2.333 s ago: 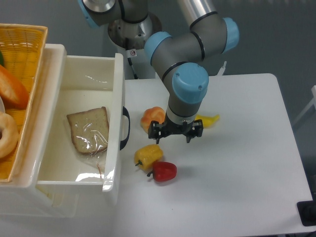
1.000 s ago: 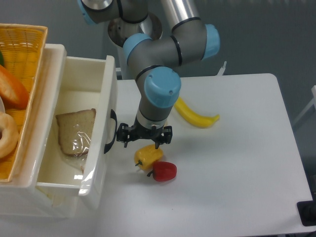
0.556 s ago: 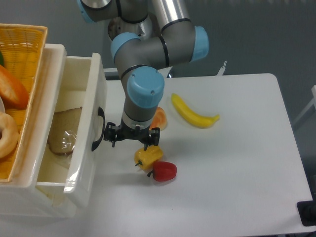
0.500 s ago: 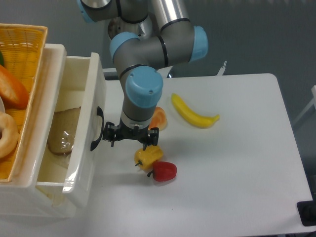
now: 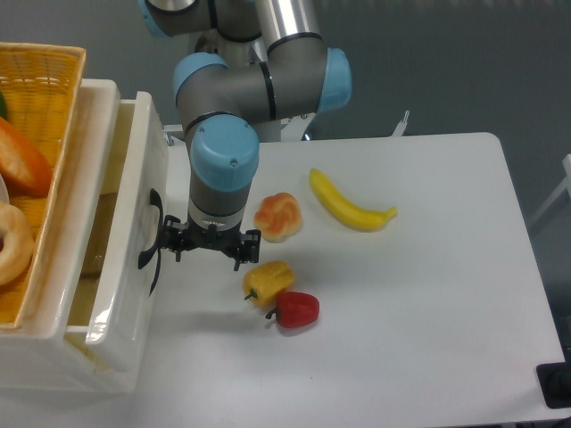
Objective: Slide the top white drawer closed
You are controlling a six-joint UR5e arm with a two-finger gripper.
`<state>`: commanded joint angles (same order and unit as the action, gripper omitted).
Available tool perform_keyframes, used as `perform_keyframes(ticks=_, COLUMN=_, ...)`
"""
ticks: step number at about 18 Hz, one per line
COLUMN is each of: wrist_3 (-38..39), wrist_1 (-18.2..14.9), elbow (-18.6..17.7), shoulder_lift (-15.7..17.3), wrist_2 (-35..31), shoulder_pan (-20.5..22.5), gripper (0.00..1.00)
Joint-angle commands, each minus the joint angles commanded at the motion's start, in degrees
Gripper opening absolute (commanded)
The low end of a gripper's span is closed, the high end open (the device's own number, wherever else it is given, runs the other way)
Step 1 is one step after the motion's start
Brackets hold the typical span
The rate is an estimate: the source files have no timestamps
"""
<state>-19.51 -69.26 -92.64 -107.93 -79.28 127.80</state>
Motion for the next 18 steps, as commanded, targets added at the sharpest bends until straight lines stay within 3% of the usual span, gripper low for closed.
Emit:
perform_keyframes(ticks=14, wrist_3=-0.44, wrist_1=0.09, elbow=0.09, shoulder_lift=0.35, wrist_2=-0.18, shoulder_pan=-1.06, gripper=1.00)
perform_keyframes(ticks=18, wrist_3=-0.79, wrist_1=0.61, elbow=2.02, shoulder_lift=-0.17, wrist_2=-6.13, shoulder_pan=2.10, gripper=1.00)
